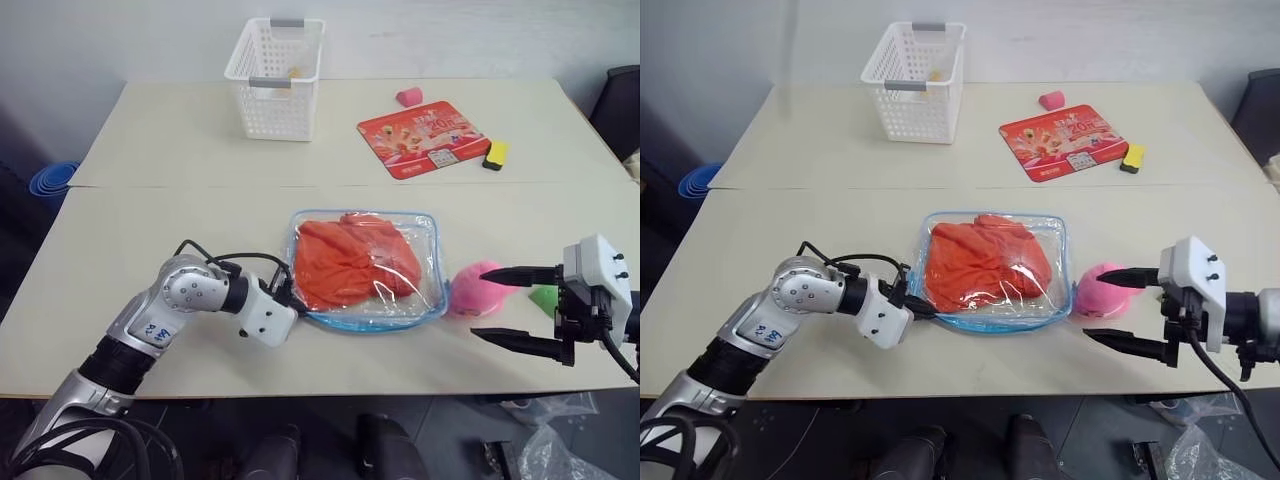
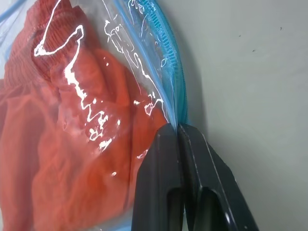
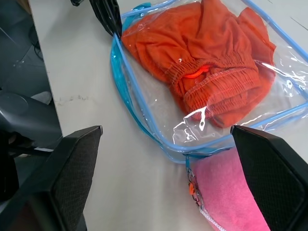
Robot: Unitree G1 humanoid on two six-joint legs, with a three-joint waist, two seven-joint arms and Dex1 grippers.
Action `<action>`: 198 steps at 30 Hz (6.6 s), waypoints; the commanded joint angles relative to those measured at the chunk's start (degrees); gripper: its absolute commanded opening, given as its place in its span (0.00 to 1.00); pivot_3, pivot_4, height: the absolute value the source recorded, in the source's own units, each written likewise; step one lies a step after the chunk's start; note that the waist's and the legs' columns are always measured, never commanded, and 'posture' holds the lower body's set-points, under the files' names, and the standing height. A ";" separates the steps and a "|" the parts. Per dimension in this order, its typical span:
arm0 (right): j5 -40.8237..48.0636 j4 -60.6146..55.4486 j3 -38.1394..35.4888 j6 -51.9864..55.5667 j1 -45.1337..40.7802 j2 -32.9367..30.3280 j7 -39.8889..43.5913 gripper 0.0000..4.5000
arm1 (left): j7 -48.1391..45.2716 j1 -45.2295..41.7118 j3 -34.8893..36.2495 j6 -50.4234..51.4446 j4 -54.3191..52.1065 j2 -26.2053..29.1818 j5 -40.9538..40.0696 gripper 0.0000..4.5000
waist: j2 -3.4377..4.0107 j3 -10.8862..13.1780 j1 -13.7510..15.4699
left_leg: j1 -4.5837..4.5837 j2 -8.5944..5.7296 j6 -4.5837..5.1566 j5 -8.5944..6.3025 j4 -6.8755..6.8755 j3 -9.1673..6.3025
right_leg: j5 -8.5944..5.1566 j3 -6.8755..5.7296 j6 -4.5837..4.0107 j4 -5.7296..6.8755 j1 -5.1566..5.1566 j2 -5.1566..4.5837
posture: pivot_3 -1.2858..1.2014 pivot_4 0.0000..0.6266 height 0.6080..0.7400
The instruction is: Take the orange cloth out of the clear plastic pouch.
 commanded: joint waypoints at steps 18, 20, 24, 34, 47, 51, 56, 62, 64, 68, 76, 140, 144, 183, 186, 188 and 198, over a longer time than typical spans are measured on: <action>-2.86 9.12 -9.34 -1.75 3.40 6.99 -8.83 1.00 | -4.23 -0.18 27.24 61.80 -23.32 8.22 -56.25 0.92 | -0.02 0.01 -0.10 | -0.01 -0.03 0.00 -0.01 0.14 -0.11 | 0.00 0.02 0.00 0.06 0.08 -0.07 | 0.52 0.24 1.00; -4.29 11.81 -8.03 -3.13 3.12 7.99 -9.67 1.00 | -3.47 -2.60 27.02 64.06 -23.14 7.73 -58.81 0.92 | -0.02 0.01 -0.15 | 0.01 -0.04 0.00 -0.01 0.15 -0.11 | 0.00 0.02 0.00 0.08 0.08 -0.07 | 0.52 0.24 1.00; -5.15 15.90 -3.86 -4.84 1.26 10.05 -9.68 1.00 | -4.75 -5.49 22.80 62.94 -22.59 7.60 -56.12 0.92 | 0.00 0.00 -0.64 | 0.03 -0.02 -0.02 -0.01 0.15 -0.09 | 0.00 0.03 -0.01 0.08 0.08 -0.04 | 0.52 0.24 1.00; -4.86 20.93 4.15 -4.60 -6.41 14.68 -11.87 0.96 | -5.93 -7.25 17.17 57.97 -20.84 5.74 -49.88 0.92 | 0.00 0.00 -1.59 | 0.06 0.05 -0.12 0.00 0.13 -0.07 | -0.01 0.07 -0.02 0.10 0.06 0.04 | 0.52 0.24 1.00; -0.54 17.67 1.18 -2.70 -3.99 14.24 -11.45 0.06 | -5.14 -7.49 17.03 56.60 -20.10 3.89 -47.92 0.92 | 0.00 0.00 -1.50 | 0.06 0.03 -0.11 0.00 0.14 -0.09 | -0.01 0.06 -0.02 0.10 0.06 0.02 | 0.52 0.24 1.00; 1.10 14.81 -1.87 -3.17 -5.09 14.38 -13.44 0.01 | -5.17 -7.30 17.05 56.33 -19.88 3.51 -47.59 0.92 | 0.00 0.00 -1.49 | 0.06 0.03 -0.11 0.00 0.14 -0.08 | -0.01 0.07 -0.02 0.11 0.06 0.02 | 0.52 0.24 1.00; 4.65 8.31 -2.06 -3.23 -8.56 14.58 -14.84 0.01 | -5.32 -7.84 16.55 55.88 -19.04 2.72 -47.01 0.92 | 0.00 0.00 -1.52 | 0.06 0.03 -0.11 0.00 0.14 -0.08 | -0.01 0.07 -0.02 0.10 0.06 0.03 | 0.52 0.24 1.00; -1.78 2.18 6.83 -9.20 -10.46 12.09 -11.17 0.01 | -5.65 -8.36 15.73 55.22 -18.19 1.92 -45.95 0.92 | 0.00 0.00 -1.50 | 0.05 0.02 -0.11 0.00 0.14 -0.09 | -0.01 0.06 -0.02 0.09 0.06 0.02 | 0.52 0.24 1.00; -4.93 0.15 10.25 -12.45 -9.60 10.75 -8.69 0.01 | -5.61 -8.30 15.52 55.04 -18.24 1.89 -45.81 0.92 | 0.00 0.00 -1.43 | 0.05 0.00 -0.11 0.00 0.14 -0.09 | -0.01 0.06 -0.02 0.09 0.06 0.01 | 0.52 0.24 1.00; -11.30 -1.46 15.85 -18.91 -7.06 8.59 -5.02 0.01 | -5.57 -8.34 15.47 54.79 -18.02 1.87 -45.50 0.92 | 0.00 0.00 -1.39 | 0.03 0.00 -0.11 0.00 0.14 -0.10 | -0.01 0.05 -0.02 0.07 0.06 0.01 | 0.52 0.24 1.00; -19.73 -1.70 23.31 -28.68 -1.43 7.72 -0.89 0.01 | -4.18 -7.45 15.49 54.55 -18.73 1.43 -44.68 0.92 | -0.01 0.00 -1.46 | 0.04 0.01 -0.11 0.00 0.15 -0.10 | -0.01 0.05 -0.02 0.09 0.05 0.03 | 0.52 0.24 1.00; -34.02 22.23 18.20 -41.90 -13.27 -3.26 0.97 0.96 | -4.62 -15.69 -20.86 26.57 6.41 -31.77 -7.96 0.73 | -0.05 0.00 -0.08 | 0.05 0.01 -0.07 -0.02 0.43 0.03 | 0.00 0.09 0.00 0.09 0.16 0.09 | 0.52 0.24 1.00; -38.01 27.72 24.09 -49.46 -17.78 -1.50 -0.78 0.96 | -4.20 -14.88 -18.27 27.87 4.92 -30.90 -8.26 0.45 | -0.05 0.01 0.01 | 0.04 -0.01 -0.07 -0.02 0.43 0.03 | 0.00 0.09 0.00 0.11 0.13 0.09 | 0.52 0.24 1.00; -34.66 30.68 30.93 -60.47 -22.59 -2.44 0.56 0.96 | -9.16 -12.37 -12.59 18.17 0.05 -25.12 -11.88 0.62 | -0.01 -0.02 -1.35 | -0.04 0.00 -0.10 -0.04 0.52 -0.01 | 0.00 0.07 0.00 0.27 -0.03 0.16 | 0.52 0.24 1.00; -34.62 29.87 30.43 -60.12 -22.59 -1.95 -0.48 0.96 | -8.56 -12.78 -14.70 14.61 3.47 -26.64 -9.45 0.68 | -0.01 -0.02 -1.41 | -0.04 0.01 -0.10 -0.04 0.52 -0.01 | 0.00 0.07 0.00 0.26 -0.02 0.17 | 0.52 0.24 1.00; -36.08 30.17 30.91 -60.49 -23.31 -1.14 -1.55 0.96 | -7.85 -12.97 -16.33 11.67 5.79 -27.52 -7.17 0.68 | -0.01 -0.02 -1.36 | -0.04 0.01 -0.10 -0.04 0.51 0.01 | 0.00 0.07 0.00 0.26 -0.02 0.19 | 0.52 0.24 1.00; -39.29 32.27 33.39 -62.56 -26.41 2.24 -4.13 0.96 | -4.20 -12.72 -16.71 6.55 11.68 -29.27 -2.09 0.42 | -0.01 -0.02 -1.32 | -0.04 -0.01 -0.10 -0.04 0.52 0.02 | 0.00 0.07 0.00 0.26 -0.02 0.18 | 0.52 0.24 1.00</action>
